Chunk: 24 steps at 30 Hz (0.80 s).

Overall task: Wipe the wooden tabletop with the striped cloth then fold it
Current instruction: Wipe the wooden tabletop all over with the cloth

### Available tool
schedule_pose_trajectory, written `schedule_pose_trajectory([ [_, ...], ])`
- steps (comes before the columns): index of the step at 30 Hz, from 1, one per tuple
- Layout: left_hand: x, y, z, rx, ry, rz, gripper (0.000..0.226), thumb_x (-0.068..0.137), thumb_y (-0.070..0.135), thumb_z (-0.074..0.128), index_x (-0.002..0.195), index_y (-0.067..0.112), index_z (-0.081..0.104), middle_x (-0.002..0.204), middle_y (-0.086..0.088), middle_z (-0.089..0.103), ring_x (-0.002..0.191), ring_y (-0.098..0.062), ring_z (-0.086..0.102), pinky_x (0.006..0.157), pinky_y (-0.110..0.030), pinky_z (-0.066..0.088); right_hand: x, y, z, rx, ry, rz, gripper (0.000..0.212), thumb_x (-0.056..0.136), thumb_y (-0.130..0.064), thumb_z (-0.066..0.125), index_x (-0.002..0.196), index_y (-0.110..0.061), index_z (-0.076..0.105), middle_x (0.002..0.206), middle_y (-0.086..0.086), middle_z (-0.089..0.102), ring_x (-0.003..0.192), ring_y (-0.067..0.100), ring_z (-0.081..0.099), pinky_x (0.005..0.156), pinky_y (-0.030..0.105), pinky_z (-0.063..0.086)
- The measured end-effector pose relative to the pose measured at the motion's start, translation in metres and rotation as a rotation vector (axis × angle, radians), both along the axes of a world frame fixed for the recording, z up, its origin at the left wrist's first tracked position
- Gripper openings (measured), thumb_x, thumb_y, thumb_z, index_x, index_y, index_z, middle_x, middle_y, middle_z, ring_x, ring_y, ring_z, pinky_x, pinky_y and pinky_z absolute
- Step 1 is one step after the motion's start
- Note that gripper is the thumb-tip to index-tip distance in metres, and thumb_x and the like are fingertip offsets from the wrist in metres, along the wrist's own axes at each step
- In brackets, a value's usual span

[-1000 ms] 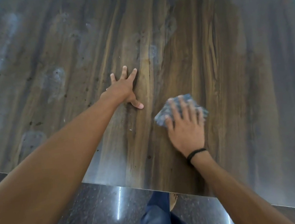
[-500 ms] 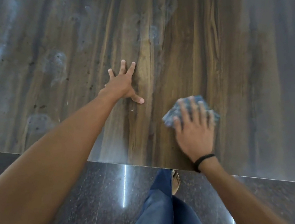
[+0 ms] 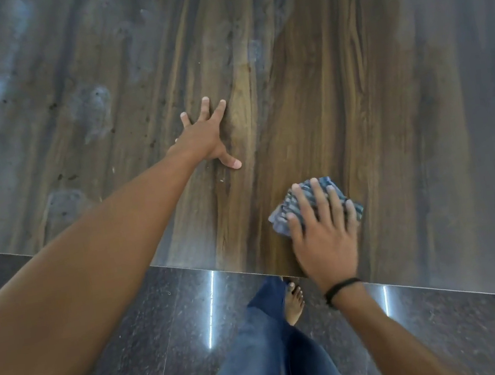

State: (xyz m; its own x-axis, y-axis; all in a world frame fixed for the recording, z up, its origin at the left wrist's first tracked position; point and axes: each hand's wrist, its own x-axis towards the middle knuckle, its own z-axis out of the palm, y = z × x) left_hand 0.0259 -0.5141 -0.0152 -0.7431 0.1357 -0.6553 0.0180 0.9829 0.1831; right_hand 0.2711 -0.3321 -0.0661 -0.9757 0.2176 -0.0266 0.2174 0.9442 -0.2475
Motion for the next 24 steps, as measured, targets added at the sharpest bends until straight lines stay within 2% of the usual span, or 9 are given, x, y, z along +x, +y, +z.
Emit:
schedule_pose_trajectory([
  [1,-0.001,0.0,-0.001,0.008,0.001,-0.006,0.151,0.052,0.049,0.094,0.154,0.04,-0.017,0.161,0.01,-0.03,0.146,-0.047,-0.021,0.11,-0.075,0.018,0.001,-0.018,0.002,-0.003,-0.035,0.047,0.054,0.105,-0.048,0.035,0.157,-0.034,0.032,0.166,0.001,0.027,0.152,0.027,0.025,0.124,0.052,0.011],
  [4,-0.003,-0.002,-0.004,-0.006,0.007,-0.043,0.154,0.048,0.055,0.093,0.155,0.038,-0.017,0.161,0.005,-0.03,0.145,-0.05,-0.02,0.113,-0.072,0.014,0.02,-0.028,-0.004,0.009,0.015,0.648,0.053,0.107,-0.052,0.028,0.158,-0.037,0.029,0.166,-0.004,0.026,0.152,0.023,0.026,0.123,0.05,0.017],
  [9,-0.006,-0.003,0.001,-0.031,0.034,-0.151,0.148,0.057,0.058,0.088,0.157,0.025,-0.016,0.162,-0.01,-0.027,0.147,-0.048,-0.014,0.119,-0.061,-0.004,-0.028,-0.025,0.004,-0.006,-0.065,0.139,0.055,0.105,-0.05,0.033,0.157,-0.035,0.03,0.166,0.0,0.026,0.153,0.026,0.023,0.124,0.052,0.011],
  [12,-0.028,-0.014,0.002,0.029,0.035,-0.128,0.15,0.049,0.067,0.086,0.158,0.03,-0.01,0.164,-0.003,-0.022,0.15,-0.043,-0.008,0.119,-0.063,-0.002,-0.008,-0.033,-0.001,0.002,-0.003,0.666,0.054,0.106,-0.052,0.031,0.158,-0.038,0.026,0.167,-0.005,0.021,0.153,0.023,0.022,0.124,0.051,0.015],
  [13,-0.037,-0.023,0.004,0.022,0.059,-0.11,0.151,0.048,0.066,0.086,0.158,0.03,-0.01,0.164,-0.002,-0.023,0.15,-0.042,-0.007,0.118,-0.064,-0.001,-0.013,-0.021,-0.005,0.005,-0.003,0.658,0.055,0.106,-0.052,0.032,0.158,-0.039,0.026,0.167,-0.006,0.021,0.154,0.022,0.022,0.124,0.05,0.015],
  [16,-0.062,-0.046,0.014,-0.036,0.094,-0.058,0.158,0.038,0.07,0.087,0.154,0.039,-0.016,0.161,0.0,-0.03,0.147,-0.049,-0.014,0.114,-0.071,0.006,-0.039,-0.027,-0.002,0.002,-0.019,0.162,0.055,0.104,-0.05,0.034,0.157,-0.036,0.03,0.166,-0.001,0.025,0.153,0.025,0.022,0.124,0.051,0.013],
  [17,-0.069,-0.051,0.015,-0.037,0.086,-0.054,0.156,0.04,0.067,0.087,0.155,0.039,-0.016,0.161,0.0,-0.03,0.146,-0.051,-0.015,0.115,-0.071,0.006,-0.036,-0.043,0.0,-0.014,-0.054,0.184,0.054,0.105,-0.05,0.032,0.157,-0.035,0.031,0.166,-0.001,0.025,0.153,0.025,0.022,0.124,0.052,0.014],
  [20,-0.078,-0.054,0.009,-0.055,0.017,-0.025,0.148,0.051,0.055,0.09,0.155,0.04,-0.015,0.162,0.002,-0.029,0.144,-0.053,-0.019,0.116,-0.068,0.005,-0.019,-0.046,-0.002,-0.006,-0.001,0.705,0.053,0.107,-0.051,0.03,0.157,-0.038,0.029,0.167,-0.005,0.023,0.153,0.022,0.023,0.122,0.051,0.021],
  [24,-0.078,-0.06,0.003,-0.03,0.003,0.028,0.144,0.056,0.048,0.092,0.154,0.044,-0.014,0.162,0.007,-0.028,0.145,-0.051,-0.019,0.112,-0.071,0.01,-0.084,-0.021,0.001,-0.014,-0.016,0.06,0.054,0.106,-0.049,0.031,0.158,-0.034,0.03,0.166,0.0,0.026,0.153,0.026,0.023,0.124,0.053,0.013],
])
